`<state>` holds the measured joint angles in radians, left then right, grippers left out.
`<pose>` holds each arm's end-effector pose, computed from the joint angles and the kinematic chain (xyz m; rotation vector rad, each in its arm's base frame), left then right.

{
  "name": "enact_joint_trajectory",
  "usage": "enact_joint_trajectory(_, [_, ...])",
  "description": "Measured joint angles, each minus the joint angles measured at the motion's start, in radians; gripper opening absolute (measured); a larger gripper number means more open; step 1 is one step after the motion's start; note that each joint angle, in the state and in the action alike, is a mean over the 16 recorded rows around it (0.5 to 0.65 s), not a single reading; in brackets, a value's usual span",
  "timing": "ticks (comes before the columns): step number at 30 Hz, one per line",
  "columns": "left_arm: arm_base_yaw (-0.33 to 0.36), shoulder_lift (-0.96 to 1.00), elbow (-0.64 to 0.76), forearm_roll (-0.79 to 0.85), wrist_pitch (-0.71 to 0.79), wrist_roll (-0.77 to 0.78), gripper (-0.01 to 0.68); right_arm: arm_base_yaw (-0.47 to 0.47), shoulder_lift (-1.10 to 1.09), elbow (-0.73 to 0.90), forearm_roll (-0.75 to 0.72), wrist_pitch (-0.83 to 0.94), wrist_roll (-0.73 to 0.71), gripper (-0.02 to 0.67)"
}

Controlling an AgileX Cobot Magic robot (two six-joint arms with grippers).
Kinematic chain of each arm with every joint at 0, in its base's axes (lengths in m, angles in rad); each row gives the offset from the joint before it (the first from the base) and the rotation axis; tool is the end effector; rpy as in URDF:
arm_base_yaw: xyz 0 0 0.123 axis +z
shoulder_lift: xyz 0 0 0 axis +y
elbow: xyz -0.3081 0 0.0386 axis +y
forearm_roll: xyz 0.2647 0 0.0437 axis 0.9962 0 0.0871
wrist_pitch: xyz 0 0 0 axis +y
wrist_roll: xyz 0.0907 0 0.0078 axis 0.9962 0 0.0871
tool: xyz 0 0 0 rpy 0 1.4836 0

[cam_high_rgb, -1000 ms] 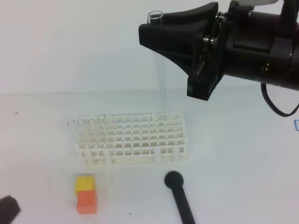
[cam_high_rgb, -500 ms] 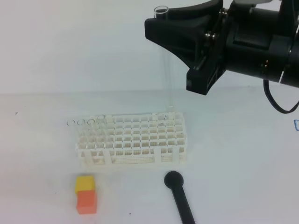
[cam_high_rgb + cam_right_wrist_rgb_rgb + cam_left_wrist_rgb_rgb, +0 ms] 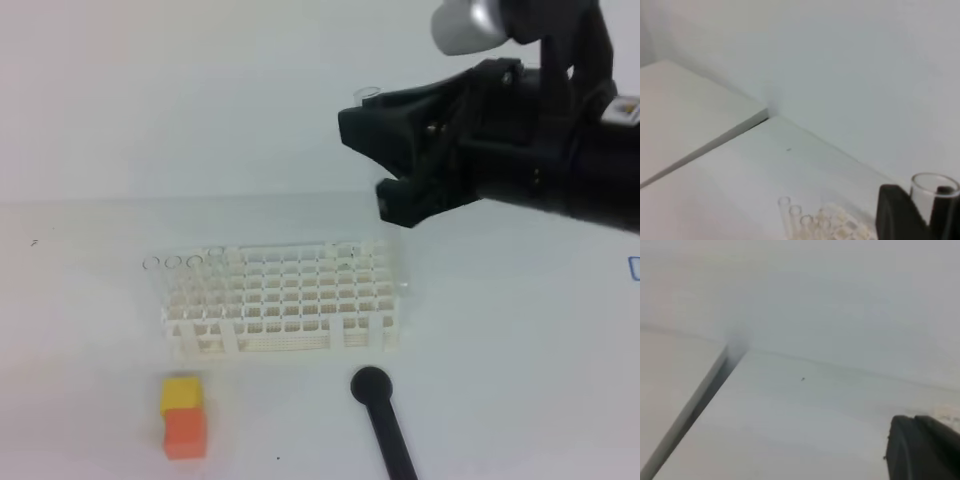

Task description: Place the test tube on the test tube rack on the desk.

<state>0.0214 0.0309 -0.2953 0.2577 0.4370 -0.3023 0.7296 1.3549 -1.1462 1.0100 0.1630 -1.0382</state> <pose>0.0274 0.0104 0.2758 -0.1557 1.6359 0.0533 0.2360 0.2280 0.4014 -0.7718 1.6487 0.6198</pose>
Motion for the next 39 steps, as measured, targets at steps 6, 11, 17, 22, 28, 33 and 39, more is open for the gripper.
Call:
enact_joint_trajectory(6, [0.011,-0.031,0.135,0.019,-0.079,0.002,-0.001,0.098,0.078,0.017,-0.393,-0.274,0.378,0.127])
enact_joint_trajectory(11, [0.015,-0.038,0.236,0.011,-0.133,-0.011,-0.001,0.162,0.194,0.025,-0.541,-0.518,0.518,0.126])
enact_joint_trajectory(17, [0.015,-0.037,0.295,-0.010,-0.146,-0.026,-0.001,0.201,0.352,0.026,-0.594,-0.779,0.596,0.126])
enact_joint_trajectory(22, [0.015,-0.036,0.298,-0.027,-0.116,-0.037,-0.001,0.211,0.470,0.014,-0.607,-0.935,0.652,0.126])
enact_joint_trajectory(28, [0.015,-0.036,0.298,-0.051,-0.100,-0.007,-0.001,0.218,0.583,-0.013,-0.615,-1.035,0.689,0.126])
enact_joint_trajectory(33, [0.015,-0.036,0.298,-0.105,-0.091,0.076,-0.001,0.218,0.655,-0.044,-0.610,-1.076,0.700,0.126])
enact_joint_trajectory(39, [0.015,-0.036,0.298,-0.187,-0.091,0.194,-0.001,0.218,0.700,-0.069,-0.594,-1.102,0.704,0.126])
